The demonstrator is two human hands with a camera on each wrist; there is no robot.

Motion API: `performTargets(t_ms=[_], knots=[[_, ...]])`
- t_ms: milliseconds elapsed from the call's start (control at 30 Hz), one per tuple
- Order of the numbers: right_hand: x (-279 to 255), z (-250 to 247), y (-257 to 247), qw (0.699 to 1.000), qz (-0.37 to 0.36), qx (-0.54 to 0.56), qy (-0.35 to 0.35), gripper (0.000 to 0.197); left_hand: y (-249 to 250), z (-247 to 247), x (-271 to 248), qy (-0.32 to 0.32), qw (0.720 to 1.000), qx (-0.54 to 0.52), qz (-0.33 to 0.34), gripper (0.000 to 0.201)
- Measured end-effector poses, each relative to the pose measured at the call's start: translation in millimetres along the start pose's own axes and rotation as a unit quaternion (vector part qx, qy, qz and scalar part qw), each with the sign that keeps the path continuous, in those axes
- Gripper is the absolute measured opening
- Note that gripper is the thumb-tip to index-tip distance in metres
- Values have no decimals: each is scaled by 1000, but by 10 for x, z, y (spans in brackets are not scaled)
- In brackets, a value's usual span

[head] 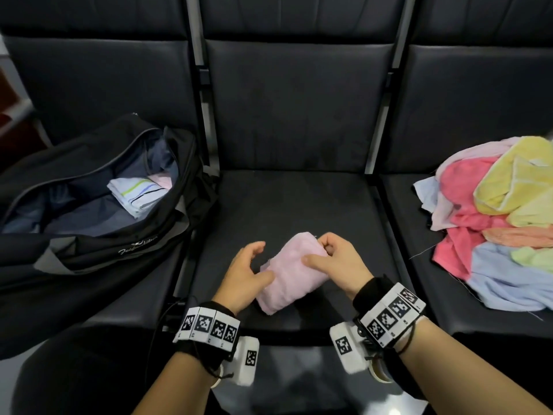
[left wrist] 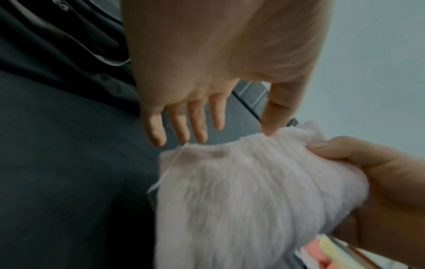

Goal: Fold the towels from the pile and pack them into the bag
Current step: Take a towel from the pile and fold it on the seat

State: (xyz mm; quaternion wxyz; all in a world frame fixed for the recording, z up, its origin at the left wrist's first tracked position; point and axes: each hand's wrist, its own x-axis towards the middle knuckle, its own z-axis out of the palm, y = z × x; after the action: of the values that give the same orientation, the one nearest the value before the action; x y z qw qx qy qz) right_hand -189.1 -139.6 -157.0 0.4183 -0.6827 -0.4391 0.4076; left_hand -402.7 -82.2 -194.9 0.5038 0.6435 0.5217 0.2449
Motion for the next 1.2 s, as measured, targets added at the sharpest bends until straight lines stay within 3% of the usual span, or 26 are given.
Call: performTargets(t_ms=[167, 333, 433, 567, 700, 800, 1000, 1133, 1200], knots=[[-2, 115, -536, 983, -117, -109, -87, 29, 316, -238, -110, -101, 988, -79, 81, 82], [97, 334, -973, 972, -160, -131, -109, 25, 421, -486, -194, -100, 987, -93, 87, 58], [254, 576, -1181, 978, -168, -85, -85, 30, 422, -695, -189, -39, 992, -90, 80, 43], [506, 962, -1344, 990, -110, 33, -86, 49, 417, -1139, -98, 84, 981, -169, 46, 33], [649, 1379, -1319, 974, -21, 24, -225, 52, 358, -1639, 31, 170, 941, -290, -26, 35], [780, 1770, -1352, 952, -6, 29, -303, 49, 238, -2016, 197, 214, 911, -345, -76, 31], [1326, 2671, -1636, 948, 18, 83, -308, 25, -162, -2798, 611, 264, 883, -365, -132, 25], [1663, 3321, -1701, 953, 44, 75, -291, 30, -516, -3264, 913, 307, 871, -351, -152, 29], [1814, 3580, -1696, 956, 44, 59, -283, 34, -658, -3399, 1087, 343, 864, -332, -162, 42]])
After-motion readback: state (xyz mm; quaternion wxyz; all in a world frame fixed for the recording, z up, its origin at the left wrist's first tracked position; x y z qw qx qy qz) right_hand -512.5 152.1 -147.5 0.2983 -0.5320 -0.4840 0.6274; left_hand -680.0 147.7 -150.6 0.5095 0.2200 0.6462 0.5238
